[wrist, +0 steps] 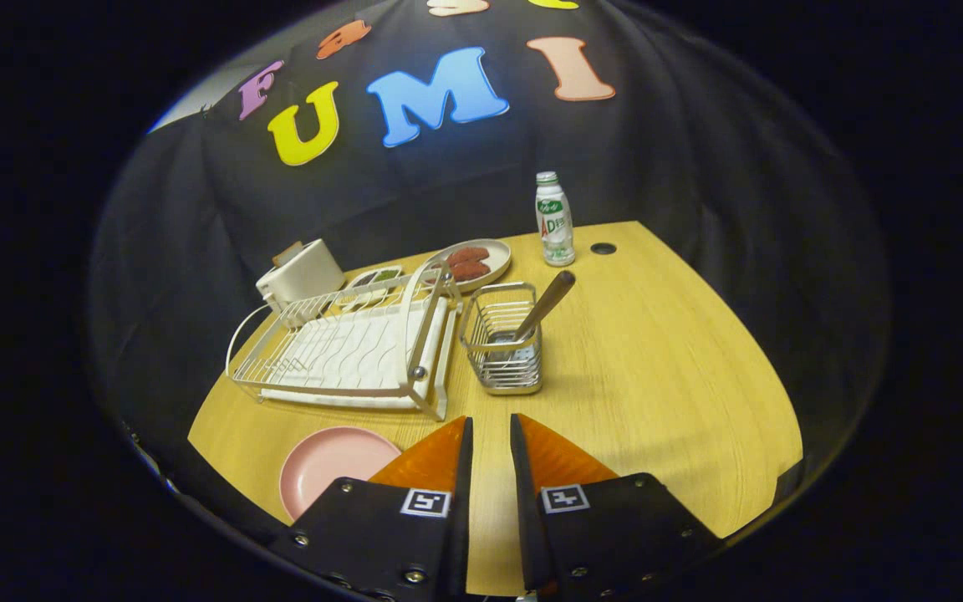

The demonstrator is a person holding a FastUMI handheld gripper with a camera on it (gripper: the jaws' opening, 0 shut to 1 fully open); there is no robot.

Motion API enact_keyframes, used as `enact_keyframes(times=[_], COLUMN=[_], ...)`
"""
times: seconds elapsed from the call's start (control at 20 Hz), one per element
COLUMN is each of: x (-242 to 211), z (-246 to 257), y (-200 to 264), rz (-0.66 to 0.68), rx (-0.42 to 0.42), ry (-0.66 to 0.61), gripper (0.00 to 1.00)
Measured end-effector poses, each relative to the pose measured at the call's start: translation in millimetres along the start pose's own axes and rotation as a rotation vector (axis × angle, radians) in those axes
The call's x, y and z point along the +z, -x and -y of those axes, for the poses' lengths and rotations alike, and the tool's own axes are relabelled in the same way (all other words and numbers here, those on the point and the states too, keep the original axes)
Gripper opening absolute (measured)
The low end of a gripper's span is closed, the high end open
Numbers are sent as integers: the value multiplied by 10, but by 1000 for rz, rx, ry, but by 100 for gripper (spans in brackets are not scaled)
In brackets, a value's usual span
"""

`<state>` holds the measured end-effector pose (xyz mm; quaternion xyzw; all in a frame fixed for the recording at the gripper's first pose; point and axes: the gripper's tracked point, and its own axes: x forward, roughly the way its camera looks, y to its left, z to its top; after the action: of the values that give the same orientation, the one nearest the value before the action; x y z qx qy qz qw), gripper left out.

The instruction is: Take the plate from the dish rack, then take the spoon from the basket and place it into the plate.

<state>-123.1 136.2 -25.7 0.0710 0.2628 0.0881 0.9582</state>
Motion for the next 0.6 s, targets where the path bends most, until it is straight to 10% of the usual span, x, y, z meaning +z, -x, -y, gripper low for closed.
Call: enact_keyframes(times=[0.6], x=[725], z=[446], y=[-424], rz=[271], rx=[-45], ry=[111], gripper=[25])
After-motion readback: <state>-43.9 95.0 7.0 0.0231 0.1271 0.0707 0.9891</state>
